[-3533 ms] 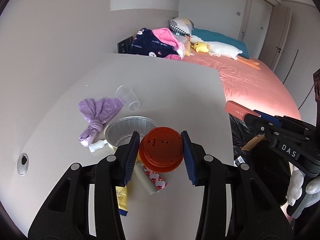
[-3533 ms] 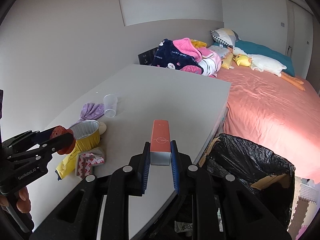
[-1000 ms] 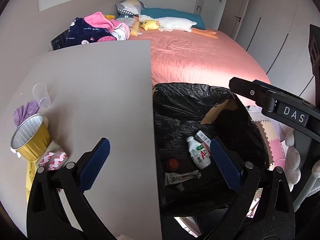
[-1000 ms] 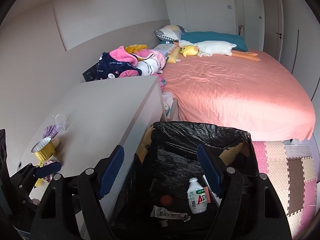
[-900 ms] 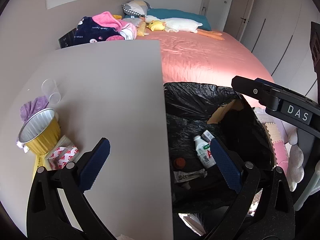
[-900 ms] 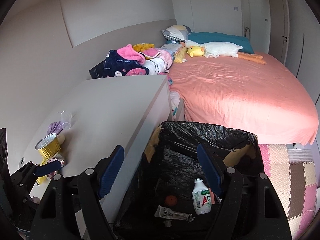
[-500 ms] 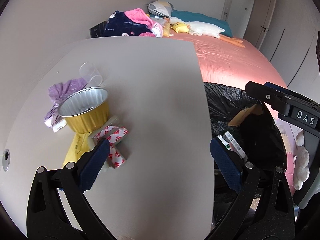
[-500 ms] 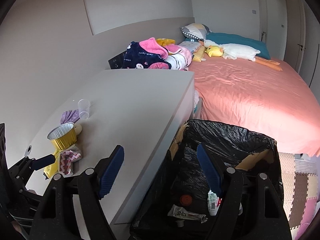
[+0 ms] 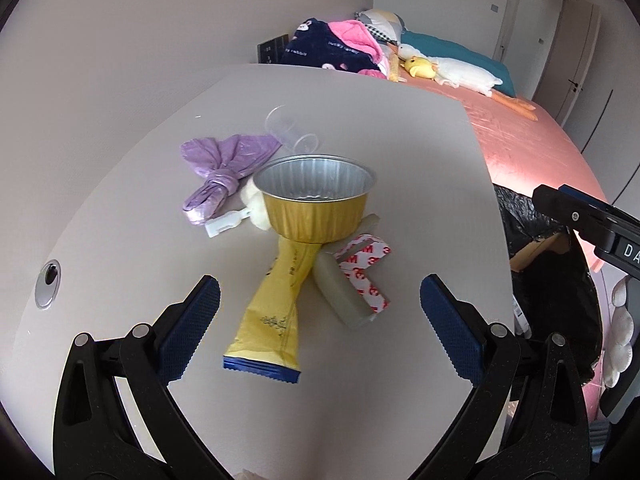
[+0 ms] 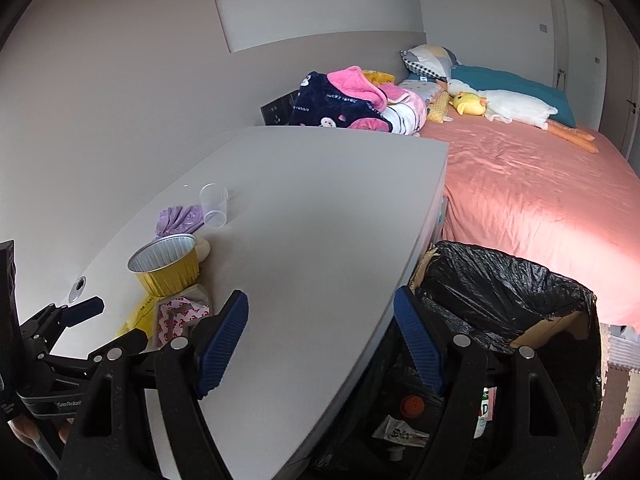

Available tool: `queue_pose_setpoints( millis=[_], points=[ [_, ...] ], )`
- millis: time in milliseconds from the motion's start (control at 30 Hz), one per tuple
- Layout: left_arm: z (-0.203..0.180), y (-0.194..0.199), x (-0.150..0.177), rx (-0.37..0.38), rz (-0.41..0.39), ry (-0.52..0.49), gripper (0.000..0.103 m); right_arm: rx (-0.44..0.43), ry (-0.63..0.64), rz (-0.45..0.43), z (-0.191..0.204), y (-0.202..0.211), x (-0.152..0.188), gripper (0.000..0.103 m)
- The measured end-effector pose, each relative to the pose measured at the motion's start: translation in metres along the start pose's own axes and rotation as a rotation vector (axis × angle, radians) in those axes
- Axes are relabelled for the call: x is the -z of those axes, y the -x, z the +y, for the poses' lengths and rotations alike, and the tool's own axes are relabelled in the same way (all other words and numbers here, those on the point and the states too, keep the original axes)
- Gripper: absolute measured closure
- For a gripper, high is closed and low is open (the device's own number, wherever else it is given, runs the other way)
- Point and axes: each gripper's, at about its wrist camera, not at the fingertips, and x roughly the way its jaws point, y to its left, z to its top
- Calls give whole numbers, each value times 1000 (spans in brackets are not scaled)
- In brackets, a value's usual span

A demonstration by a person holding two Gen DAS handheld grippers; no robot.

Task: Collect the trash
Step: 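Grasp the yellow snack wrapper with the left tool while the right tool approaches the gold foil cup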

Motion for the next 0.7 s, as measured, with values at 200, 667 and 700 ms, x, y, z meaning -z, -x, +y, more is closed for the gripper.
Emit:
queue_pose_setpoints(
  millis=[200, 667, 700],
  points=[
    [26, -15, 4, -4, 48, 53, 26, -50, 19, 11, 14, -14, -5, 27],
    [35, -49, 5, -5, 120, 18, 49, -138, 39, 65, 52, -59, -23, 27],
    [34, -49, 4, -9, 118, 9, 53, -149, 40, 70, 55, -63, -25, 27]
  ],
)
